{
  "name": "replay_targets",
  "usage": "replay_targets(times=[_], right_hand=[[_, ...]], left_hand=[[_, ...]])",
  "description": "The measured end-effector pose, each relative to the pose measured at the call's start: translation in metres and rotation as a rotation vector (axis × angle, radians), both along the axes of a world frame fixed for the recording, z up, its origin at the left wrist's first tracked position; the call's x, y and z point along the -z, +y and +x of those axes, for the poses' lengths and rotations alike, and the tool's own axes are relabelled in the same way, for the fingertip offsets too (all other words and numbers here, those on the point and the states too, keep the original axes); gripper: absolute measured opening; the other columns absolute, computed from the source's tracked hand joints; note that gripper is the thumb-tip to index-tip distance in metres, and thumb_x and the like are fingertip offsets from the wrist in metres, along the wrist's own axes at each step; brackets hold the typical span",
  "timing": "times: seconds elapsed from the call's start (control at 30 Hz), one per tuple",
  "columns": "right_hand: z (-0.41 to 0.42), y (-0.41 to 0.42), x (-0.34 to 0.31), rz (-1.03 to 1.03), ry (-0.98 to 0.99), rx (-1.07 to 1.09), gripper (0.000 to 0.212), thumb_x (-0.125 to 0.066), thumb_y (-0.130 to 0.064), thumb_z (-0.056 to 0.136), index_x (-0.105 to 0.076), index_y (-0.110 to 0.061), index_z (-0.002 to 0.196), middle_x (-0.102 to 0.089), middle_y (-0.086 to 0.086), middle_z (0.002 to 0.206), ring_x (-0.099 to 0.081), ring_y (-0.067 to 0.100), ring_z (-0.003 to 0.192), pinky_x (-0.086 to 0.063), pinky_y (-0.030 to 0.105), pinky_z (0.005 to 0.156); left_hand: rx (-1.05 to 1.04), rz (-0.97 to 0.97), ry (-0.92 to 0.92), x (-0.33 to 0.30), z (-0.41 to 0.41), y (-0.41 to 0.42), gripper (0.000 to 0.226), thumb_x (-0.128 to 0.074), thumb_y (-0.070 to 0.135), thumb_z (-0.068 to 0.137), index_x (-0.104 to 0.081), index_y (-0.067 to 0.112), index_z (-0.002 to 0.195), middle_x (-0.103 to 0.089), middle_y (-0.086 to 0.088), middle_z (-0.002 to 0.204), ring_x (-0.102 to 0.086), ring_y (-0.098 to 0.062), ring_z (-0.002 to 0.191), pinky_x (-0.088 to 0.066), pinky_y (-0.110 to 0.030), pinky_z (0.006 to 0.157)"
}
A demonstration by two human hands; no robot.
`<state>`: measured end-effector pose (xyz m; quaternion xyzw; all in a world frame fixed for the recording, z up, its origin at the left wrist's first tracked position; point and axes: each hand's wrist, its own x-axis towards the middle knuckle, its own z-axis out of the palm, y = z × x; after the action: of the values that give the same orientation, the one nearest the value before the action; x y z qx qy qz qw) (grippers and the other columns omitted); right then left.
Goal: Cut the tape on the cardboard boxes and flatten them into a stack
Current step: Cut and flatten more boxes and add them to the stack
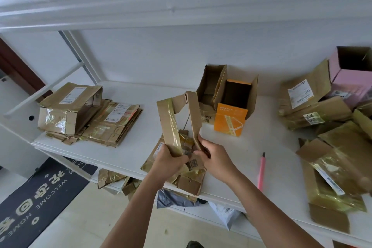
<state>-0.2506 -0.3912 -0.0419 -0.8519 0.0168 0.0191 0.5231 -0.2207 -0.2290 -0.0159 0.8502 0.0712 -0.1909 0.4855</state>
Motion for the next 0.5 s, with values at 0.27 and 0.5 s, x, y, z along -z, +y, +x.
replay_targets(times=[0.27,0.5], right_hand=[[0.001,-0.008,0.005,-0.003,0.042,-0.024,0.053,-0.056,-0.013,0.099,-0.04,-0.019,0.15,-0.058,-0.003,0.137,-0.055,0.012,0.123,-0.048,0.022,0.101],[-0.013,0.004,0.011,-0.024,-0.016,-0.051,0.057,-0.058,-0.009,0.096,-0.042,-0.023,0.149,-0.056,-0.007,0.127,-0.056,0.003,0.115,-0.045,0.014,0.1]], left_hand=[[0.126,-0.364,0.278,0.0,-0.008,0.028,0.054,-0.059,0.009,0.081,-0.04,0.018,0.13,-0.058,-0.013,0.113,-0.06,-0.021,0.095,-0.055,-0.032,0.081],[-0.204,-0.046,-0.219,-0.013,-0.003,-0.002,0.108,-0.07,0.001,0.078,0.007,0.022,0.152,-0.026,-0.012,0.151,-0.034,-0.03,0.136,-0.04,-0.036,0.105]])
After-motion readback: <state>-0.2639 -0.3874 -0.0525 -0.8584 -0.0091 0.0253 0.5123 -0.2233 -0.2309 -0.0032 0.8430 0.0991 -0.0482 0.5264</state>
